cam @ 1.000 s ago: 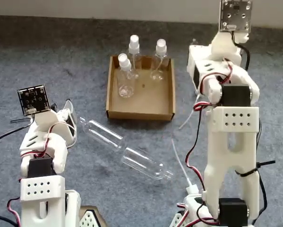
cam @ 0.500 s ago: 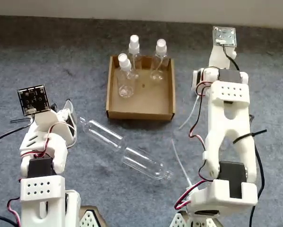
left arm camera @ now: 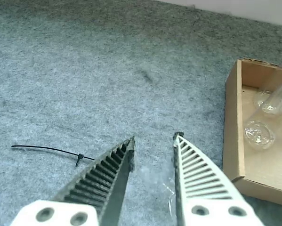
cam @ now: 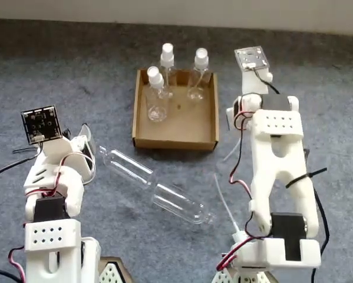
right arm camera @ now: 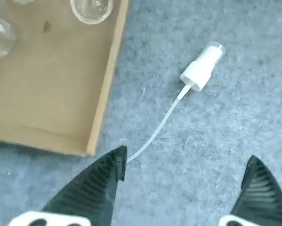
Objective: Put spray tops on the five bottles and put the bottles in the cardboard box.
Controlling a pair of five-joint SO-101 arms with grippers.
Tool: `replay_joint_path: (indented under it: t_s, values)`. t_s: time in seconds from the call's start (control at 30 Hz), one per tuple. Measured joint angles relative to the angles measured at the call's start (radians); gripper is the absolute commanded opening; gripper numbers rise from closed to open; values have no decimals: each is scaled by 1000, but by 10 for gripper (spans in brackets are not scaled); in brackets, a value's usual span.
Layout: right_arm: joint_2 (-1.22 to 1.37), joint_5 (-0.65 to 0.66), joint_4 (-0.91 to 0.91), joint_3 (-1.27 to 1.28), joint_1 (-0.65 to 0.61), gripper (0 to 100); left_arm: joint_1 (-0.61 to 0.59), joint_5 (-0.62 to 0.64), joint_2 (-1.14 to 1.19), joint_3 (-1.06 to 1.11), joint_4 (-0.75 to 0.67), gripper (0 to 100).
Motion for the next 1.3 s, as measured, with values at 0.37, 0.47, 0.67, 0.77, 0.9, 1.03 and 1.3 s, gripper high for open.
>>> replay_joint_path:
  t_s: [0.37,0.47,0.67,0.77,0.9,1.03,1.3]
  values:
    - [446,-118,-242,-199,75,332,0,0,0,0,0,130]
    - [557,-173,-244,-307,80,332,0,0,0,0,0,130]
    - [707,-209,-244,-456,80,332,0,0,0,0,0,130]
    - [752,-209,-245,-511,80,317,0,0,0,0,0,130]
    - [773,-209,-245,-542,80,196,0,0,0,0,0,130]
    - [773,-209,-245,-543,87,118,0,0,0,0,0,130]
    - [775,-209,-153,-605,158,48,0,0,0,6,0,130]
